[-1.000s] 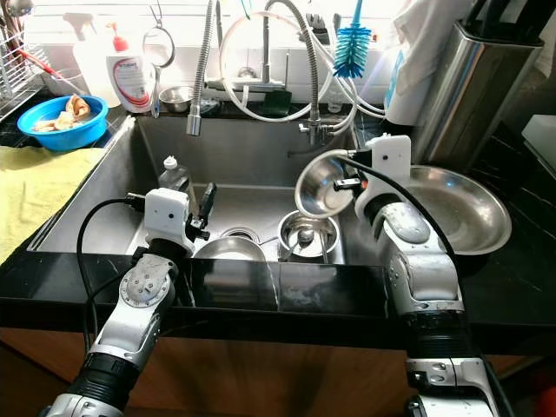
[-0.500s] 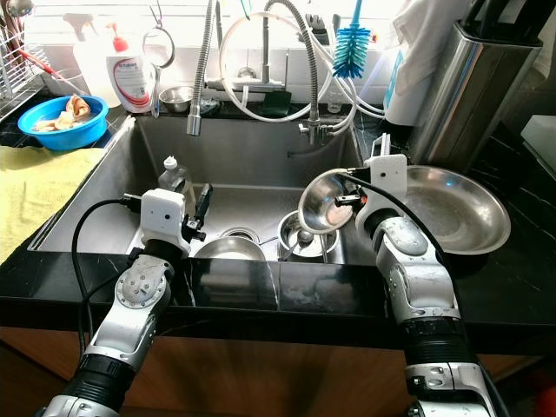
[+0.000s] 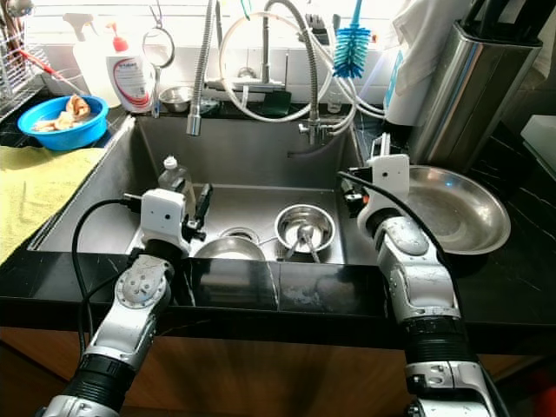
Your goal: Kitchen organization
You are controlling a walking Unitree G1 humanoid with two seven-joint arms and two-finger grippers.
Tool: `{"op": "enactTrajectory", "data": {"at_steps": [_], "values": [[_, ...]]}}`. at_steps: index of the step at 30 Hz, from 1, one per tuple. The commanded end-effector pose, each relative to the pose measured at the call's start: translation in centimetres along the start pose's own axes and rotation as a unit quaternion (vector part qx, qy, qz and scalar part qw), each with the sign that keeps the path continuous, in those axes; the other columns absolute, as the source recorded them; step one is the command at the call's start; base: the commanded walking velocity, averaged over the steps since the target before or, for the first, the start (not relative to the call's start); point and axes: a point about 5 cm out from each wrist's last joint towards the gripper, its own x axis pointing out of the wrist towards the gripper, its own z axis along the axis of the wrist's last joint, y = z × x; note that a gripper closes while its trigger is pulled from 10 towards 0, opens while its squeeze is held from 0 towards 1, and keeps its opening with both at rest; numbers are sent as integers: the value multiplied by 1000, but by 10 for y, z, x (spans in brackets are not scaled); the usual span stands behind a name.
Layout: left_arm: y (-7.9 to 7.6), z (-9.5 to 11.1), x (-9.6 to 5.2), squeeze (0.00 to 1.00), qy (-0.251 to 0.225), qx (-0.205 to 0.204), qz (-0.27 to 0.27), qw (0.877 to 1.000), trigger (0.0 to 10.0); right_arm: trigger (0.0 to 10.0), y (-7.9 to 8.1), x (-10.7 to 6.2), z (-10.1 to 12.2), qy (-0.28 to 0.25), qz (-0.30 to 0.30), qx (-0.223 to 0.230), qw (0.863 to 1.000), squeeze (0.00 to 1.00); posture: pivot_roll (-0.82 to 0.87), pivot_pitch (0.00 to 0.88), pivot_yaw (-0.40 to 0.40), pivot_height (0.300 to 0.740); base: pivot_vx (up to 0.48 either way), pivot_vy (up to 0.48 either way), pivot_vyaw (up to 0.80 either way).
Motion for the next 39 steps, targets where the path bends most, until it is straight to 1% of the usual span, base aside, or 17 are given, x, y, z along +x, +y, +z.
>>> {"op": "enactTrajectory", "data": {"at_steps": [1,3,13,14,15,16,19,23,27,29,30,34,35,36,37,38,39], "values": [[-2,-1,-1,0,6,8,-7,1000,10000,10000,-4,-4,18,-32,-18,0,999,0,-137,0,-22,740,0,0,0],[-2,-1,0,0,6,9,-8,1000,10000,10000,-8,-7,22,-41,-38,5,998,0,-141,0,-20,740,0,0,0],[-2,-1,0,0,6,9,-8,1000,10000,10000,-8,-8,22,-40,-41,6,998,0,-141,0,-20,740,0,0,0],[-2,-2,1,0,7,9,-10,1000,10000,10000,-41,-33,31,-75,-176,42,981,0,-155,0,-11,740,0,0,0],[-2,-2,1,0,7,9,-11,1000,10000,10000,-51,-42,32,-83,-218,52,971,0,-157,0,-10,740,0,0,0],[-2,-2,1,0,7,9,-11,1000,10000,10000,-57,-48,30,-80,-239,59,966,0,-157,0,-10,740,0,0,0],[-3,-1,2,0,6,9,-14,1000,10000,10000,-65,-56,18,-61,-266,79,959,0,-155,0,-7,740,0,0,0],[-3,-1,2,0,6,9,-14,1000,10000,10000,-67,-58,15,-60,-270,84,957,0,-155,0,-7,740,0,0,0],[-2,-1,2,0,5,10,-17,1000,10000,10000,-68,-72,12,-61,-298,97,948,0,-150,0,-1,740,0,0,0],[-2,-1,2,0,4,11,-17,1000,10000,10000,-69,-74,11,-61,-303,100,946,0,-150,0,-1,740,0,0,0],[-2,-1,1,0,5,11,-17,1000,10000,10000,-70,-79,11,-59,-312,106,942,0,-151,0,0,740,0,0,0],[-2,-1,1,0,5,11,-17,1000,10000,10000,-71,-80,10,-58,-314,108,941,0,-151,0,0,740,0,0,0],[-3,-1,1,0,5,10,-19,1000,10000,10000,-74,-84,8,-58,-325,126,935,1000,-159,0,1,740,0,0,0],[-3,-1,1,0,5,10,-19,1000,10000,10000,-74,-84,8,-58,-325,126,935,1000,-159,0,1,740,0,0,0],[-4,-2,0,0,5,9,-21,1000,10000,10000,-80,-90,3,-59,-342,156,925,1000,-156,0,0,740,0,0,0],[-4,-2,0,0,5,9,-21,1000,10000,10000,-80,-90,3,-59,-342,156,925,1000,-156,0,0,740,0,0,0],[-5,-2,0,0,5,9,-22,1000,10000,10000,-82,-91,1,-58,-347,166,921,1000,-156,0,0,740,0,0,0]]}}
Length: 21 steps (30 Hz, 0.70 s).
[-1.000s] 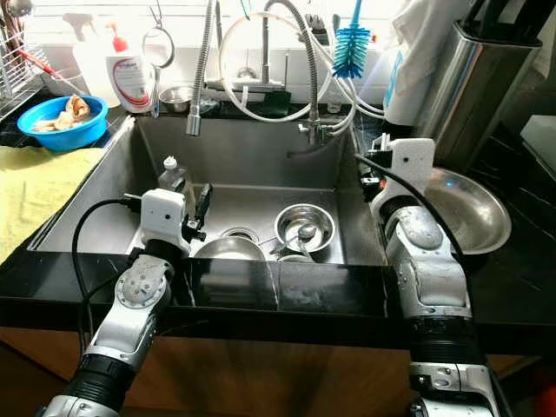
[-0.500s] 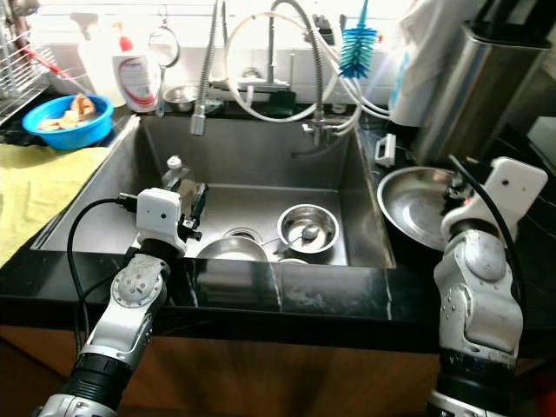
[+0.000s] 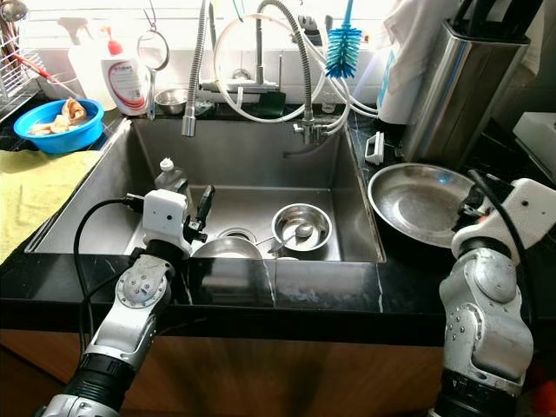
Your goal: Kitchen organization
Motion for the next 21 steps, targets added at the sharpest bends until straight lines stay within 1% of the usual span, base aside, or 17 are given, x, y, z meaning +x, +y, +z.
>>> {"op": "enactTrajectory", "data": {"at_steps": [1,2,3,6,7,9,11,15,21], "values": [[-3,0,0,0,2,8,-10,1000,10000,10000,-5,-2,5,-4,-13,18,1000,1000,-156,0,0,740,0,0,0],[-3,0,0,0,2,8,-10,1000,10000,10000,-6,-2,5,-1,-15,20,1000,1000,-156,0,0,740,0,0,0],[-3,0,0,0,2,8,-10,1000,10000,10000,-6,-2,4,2,-12,12,1000,573,-155,0,0,740,0,0,0],[-2,0,0,0,2,9,-10,1000,10000,10000,-5,-2,3,6,-9,1,1000,573,-155,0,0,740,0,0,0],[-1,0,0,0,2,10,-9,1000,10000,10000,-8,-1,0,15,-17,17,1000,0,-149,0,-3,740,0,0,0],[0,-1,-1,0,2,11,-8,1000,10000,10000,-11,-1,-4,30,-30,47,998,0,-148,0,-3,740,0,0,0],[0,-1,-2,0,3,12,-8,1000,10000,10000,-12,0,-6,36,-34,65,997,0,-148,0,-3,740,0,0,0],[0,-1,-2,0,3,13,-9,1000,10000,10000,-12,0,-6,37,-34,67,996,0,-148,0,-3,740,0,0,0],[0,0,-2,0,1,14,-10,1000,10000,10000,-9,2,-18,72,-36,73,994,0,-141,0,-2,740,0,0,0]]}}
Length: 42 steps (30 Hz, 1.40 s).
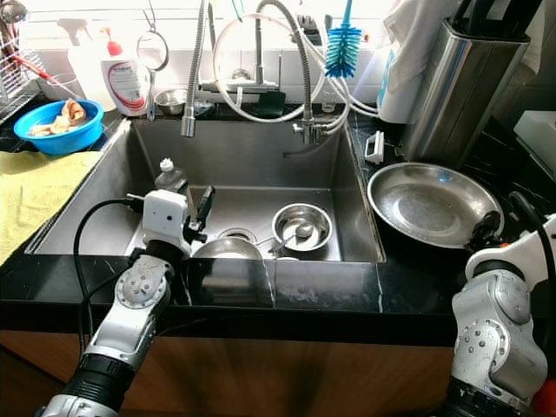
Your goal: Kitchen organization
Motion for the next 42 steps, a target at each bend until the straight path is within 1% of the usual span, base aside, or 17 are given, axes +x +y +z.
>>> {"op": "enactTrajectory", "data": {"at_steps": [1,6,13,14,19,30,38,42], "values": [[0,1,-1,0,0,12,-7,1000,10000,10000,4,1,-2,12,4,5,1000,0,-138,0,-3,740,0,0,0],[-1,1,0,0,0,12,-7,1000,10000,10000,10,2,-6,28,16,15,999,0,-140,0,-1,740,0,0,0],[-1,2,0,0,0,12,-7,1000,10000,10000,15,3,-5,26,22,9,999,0,-136,0,-3,740,0,0,0],[0,2,0,0,0,13,-7,1000,10000,0,16,4,-3,22,26,14,999,0,-136,0,-2,740,0,0,0],[-1,2,0,0,1,13,-8,1000,10000,0,18,4,-1,17,27,14,999,0,-138,0,-1,740,0,0,0],[0,1,0,0,5,15,-9,1000,10000,0,20,4,-2,24,33,24,999,0,-134,0,-1,740,0,0,0],[0,0,0,0,6,16,-9,1000,10000,0,23,3,-3,24,39,22,999,0,-135,0,1,740,0,0,0],[0,1,1,0,5,15,-8,1000,10000,0,28,2,-1,17,54,28,998,0,-134,0,1,740,0,0,0]]}}
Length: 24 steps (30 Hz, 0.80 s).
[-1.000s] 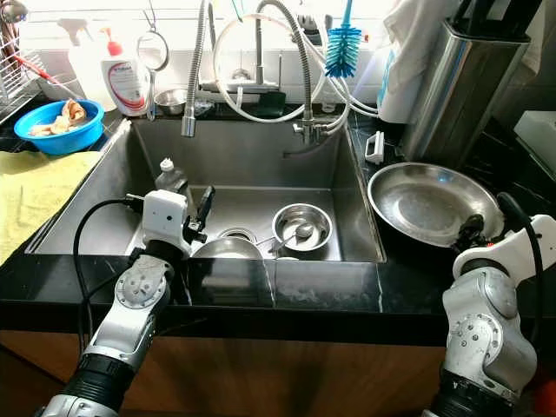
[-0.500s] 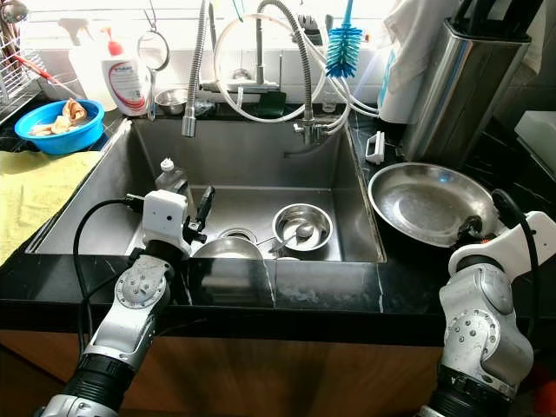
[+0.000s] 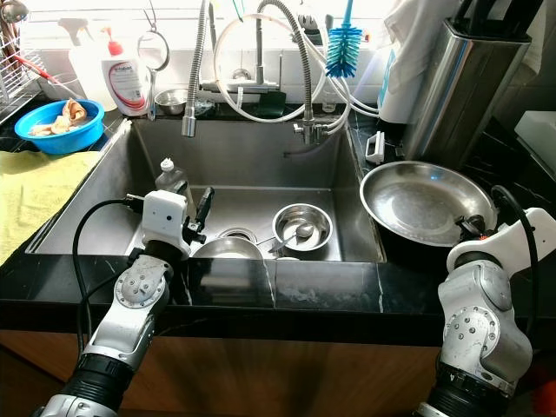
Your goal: Kitchen organization
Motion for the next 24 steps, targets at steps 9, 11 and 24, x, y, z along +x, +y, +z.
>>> {"op": "enactTrajectory", "data": {"at_steps": [9,11,24], "values": [[-1,3,1,0,-3,15,-3,1000,10000,10000,48,-7,10,-31,144,-20,989,0,-135,0,-2,740,0,0,0],[-1,3,1,0,-3,16,-2,1000,10000,10000,59,-9,9,-39,180,-36,982,0,-135,0,-2,740,0,0,0],[17,-2,3,0,12,41,19,999,10000,10000,116,1,-9,-35,328,-186,925,0,-117,0,-23,740,0,0,0]]}}
